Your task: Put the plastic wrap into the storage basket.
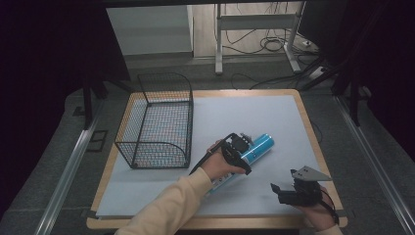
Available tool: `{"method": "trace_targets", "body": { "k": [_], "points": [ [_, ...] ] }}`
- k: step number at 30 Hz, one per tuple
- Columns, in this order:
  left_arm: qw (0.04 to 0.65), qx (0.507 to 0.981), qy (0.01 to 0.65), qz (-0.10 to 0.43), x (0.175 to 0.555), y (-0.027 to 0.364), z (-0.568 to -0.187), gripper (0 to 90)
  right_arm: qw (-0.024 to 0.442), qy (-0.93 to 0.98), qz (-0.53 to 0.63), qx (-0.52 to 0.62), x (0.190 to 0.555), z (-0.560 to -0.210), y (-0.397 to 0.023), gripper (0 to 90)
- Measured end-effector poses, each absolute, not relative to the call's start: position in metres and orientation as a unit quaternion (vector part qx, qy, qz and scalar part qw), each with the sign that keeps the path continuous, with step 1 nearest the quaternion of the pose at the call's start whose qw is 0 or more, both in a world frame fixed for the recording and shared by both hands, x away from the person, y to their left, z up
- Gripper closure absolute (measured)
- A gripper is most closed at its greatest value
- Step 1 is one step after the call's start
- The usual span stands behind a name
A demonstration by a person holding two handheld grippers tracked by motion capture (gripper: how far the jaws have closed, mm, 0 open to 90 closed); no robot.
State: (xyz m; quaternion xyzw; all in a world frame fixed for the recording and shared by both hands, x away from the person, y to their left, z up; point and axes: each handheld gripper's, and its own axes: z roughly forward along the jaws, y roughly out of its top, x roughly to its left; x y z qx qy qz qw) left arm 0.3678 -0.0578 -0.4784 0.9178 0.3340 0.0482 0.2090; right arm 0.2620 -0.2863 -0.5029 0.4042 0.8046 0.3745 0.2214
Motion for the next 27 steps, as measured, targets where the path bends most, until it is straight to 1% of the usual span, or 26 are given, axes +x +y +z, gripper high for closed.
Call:
{"method": "trace_targets", "body": {
  "k": [4, 13, 17, 27],
  "points": [
    [0.192, 0.922, 0.333, 0.045, 0.371, -0.06, -0.485, 16.8, 0.222, 0.805, 0.372, 0.406, 0.262, -0.503, -0.287, 11.9],
    [0.175, 0.925, 0.335, 0.025, 0.375, -0.061, -0.497, 22.2, 0.22, 0.805, 0.37, 0.408, 0.263, -0.504, -0.287, 12.0],
    [0.17, 0.926, 0.335, 0.026, 0.377, -0.058, -0.5, 31.1, 0.219, 0.805, 0.368, 0.409, 0.263, -0.505, -0.286, 12.1],
    [0.174, 0.925, 0.337, 0.002, 0.383, -0.055, -0.499, 31.7, 0.219, 0.805, 0.367, 0.411, 0.263, -0.505, -0.287, 12.2]
  ]
}}
